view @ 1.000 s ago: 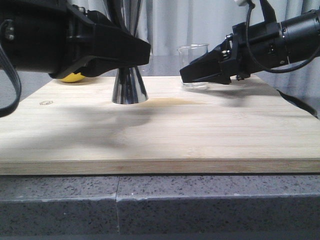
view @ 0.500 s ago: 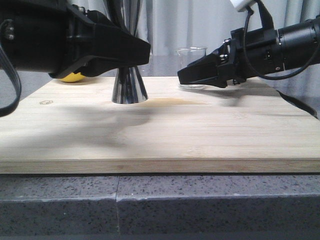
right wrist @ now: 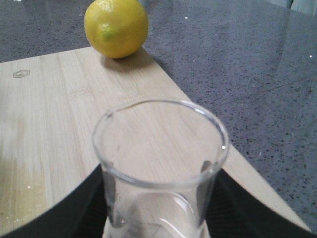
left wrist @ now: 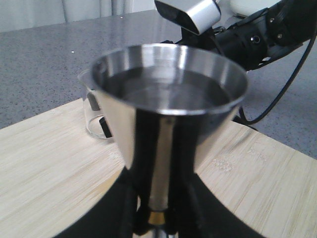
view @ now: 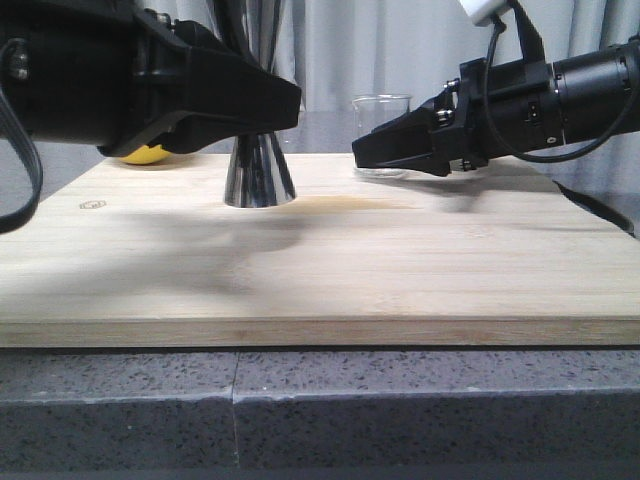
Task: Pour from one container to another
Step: 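Open the right gripper and pull it back from the beaker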
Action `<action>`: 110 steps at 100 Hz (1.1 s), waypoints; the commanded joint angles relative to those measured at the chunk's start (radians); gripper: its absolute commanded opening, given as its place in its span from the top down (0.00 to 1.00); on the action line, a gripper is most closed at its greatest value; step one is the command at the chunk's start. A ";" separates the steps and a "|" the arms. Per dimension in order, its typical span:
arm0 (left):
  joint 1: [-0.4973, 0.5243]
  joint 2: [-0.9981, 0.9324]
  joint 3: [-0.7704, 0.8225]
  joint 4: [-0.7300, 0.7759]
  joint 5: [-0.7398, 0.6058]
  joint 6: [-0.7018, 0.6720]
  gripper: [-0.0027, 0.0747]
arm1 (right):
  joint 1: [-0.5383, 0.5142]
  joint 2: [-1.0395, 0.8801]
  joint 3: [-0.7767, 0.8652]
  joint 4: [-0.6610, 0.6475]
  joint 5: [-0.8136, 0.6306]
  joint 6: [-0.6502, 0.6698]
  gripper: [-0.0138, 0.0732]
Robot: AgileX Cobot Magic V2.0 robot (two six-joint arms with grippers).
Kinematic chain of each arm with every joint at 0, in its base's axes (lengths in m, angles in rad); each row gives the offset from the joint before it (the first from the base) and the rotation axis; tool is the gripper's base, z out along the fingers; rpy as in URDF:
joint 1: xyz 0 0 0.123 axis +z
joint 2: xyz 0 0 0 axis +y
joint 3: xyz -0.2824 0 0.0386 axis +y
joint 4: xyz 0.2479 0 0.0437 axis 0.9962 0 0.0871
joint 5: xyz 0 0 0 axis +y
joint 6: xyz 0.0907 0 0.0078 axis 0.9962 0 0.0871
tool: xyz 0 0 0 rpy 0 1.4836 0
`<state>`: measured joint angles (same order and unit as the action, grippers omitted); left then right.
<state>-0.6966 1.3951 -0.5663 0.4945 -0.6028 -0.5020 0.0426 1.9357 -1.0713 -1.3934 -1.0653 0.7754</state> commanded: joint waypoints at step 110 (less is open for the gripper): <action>-0.010 -0.030 -0.032 -0.024 -0.096 -0.007 0.99 | -0.009 -0.034 -0.020 0.011 -0.010 -0.003 0.33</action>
<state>-0.6966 1.3951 -0.5663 0.4945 -0.6048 -0.5020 0.0426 1.9438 -1.0713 -1.4137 -1.0426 0.7754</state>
